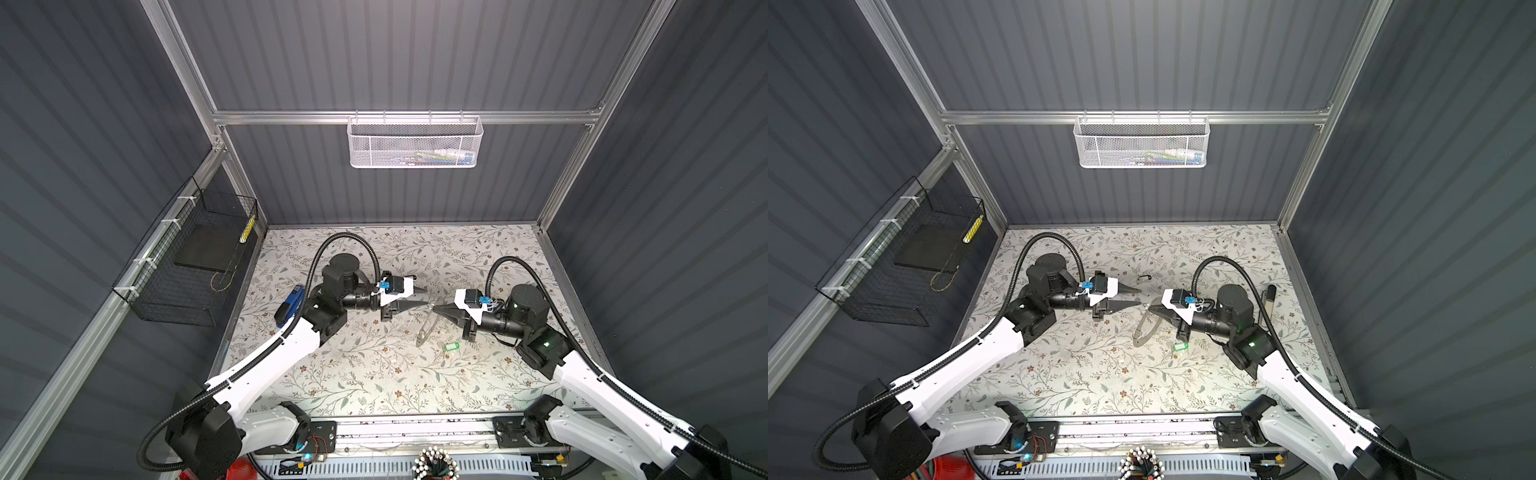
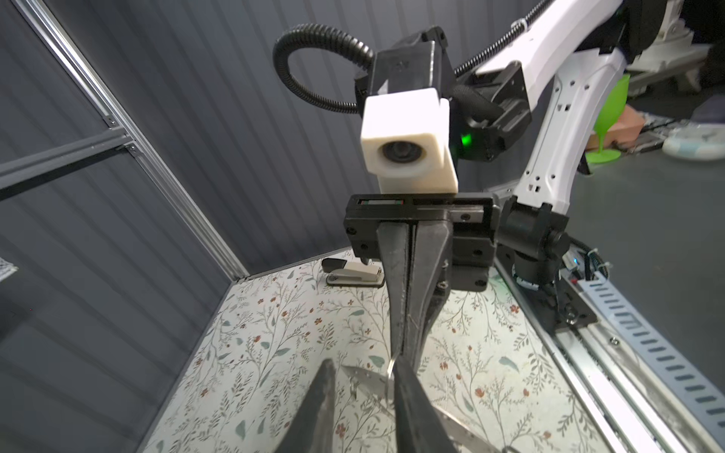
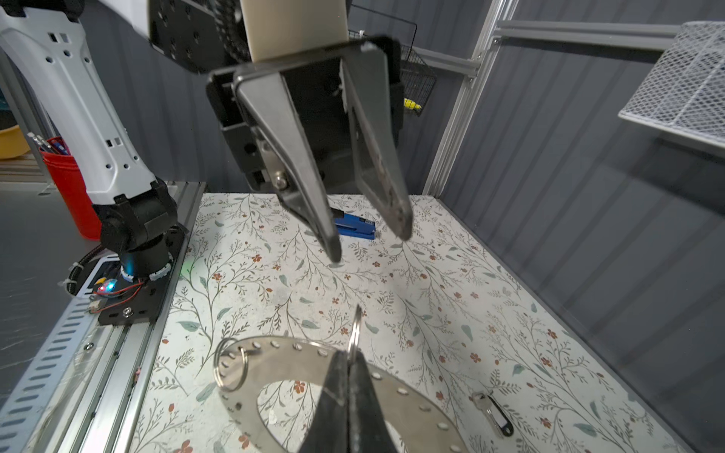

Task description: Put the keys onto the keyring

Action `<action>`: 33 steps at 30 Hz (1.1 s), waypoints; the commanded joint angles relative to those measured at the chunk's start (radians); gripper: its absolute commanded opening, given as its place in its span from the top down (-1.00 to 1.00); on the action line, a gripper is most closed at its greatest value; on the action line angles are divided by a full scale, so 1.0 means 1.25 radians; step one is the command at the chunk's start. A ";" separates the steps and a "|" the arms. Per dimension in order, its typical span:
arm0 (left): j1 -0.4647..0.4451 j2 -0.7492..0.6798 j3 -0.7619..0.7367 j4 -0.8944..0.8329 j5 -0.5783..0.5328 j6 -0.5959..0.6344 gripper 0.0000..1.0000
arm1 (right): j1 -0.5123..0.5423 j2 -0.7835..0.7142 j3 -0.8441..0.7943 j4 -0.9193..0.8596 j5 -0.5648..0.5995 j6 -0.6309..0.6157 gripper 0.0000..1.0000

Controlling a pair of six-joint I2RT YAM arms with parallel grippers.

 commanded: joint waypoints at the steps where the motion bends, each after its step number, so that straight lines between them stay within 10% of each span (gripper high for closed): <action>1: -0.005 0.014 0.025 -0.241 -0.045 0.159 0.44 | -0.003 0.013 0.040 -0.123 0.002 -0.042 0.94; 33: -0.145 0.114 0.197 -0.458 -0.301 0.327 0.46 | 0.000 0.092 0.104 -0.223 -0.044 -0.060 0.90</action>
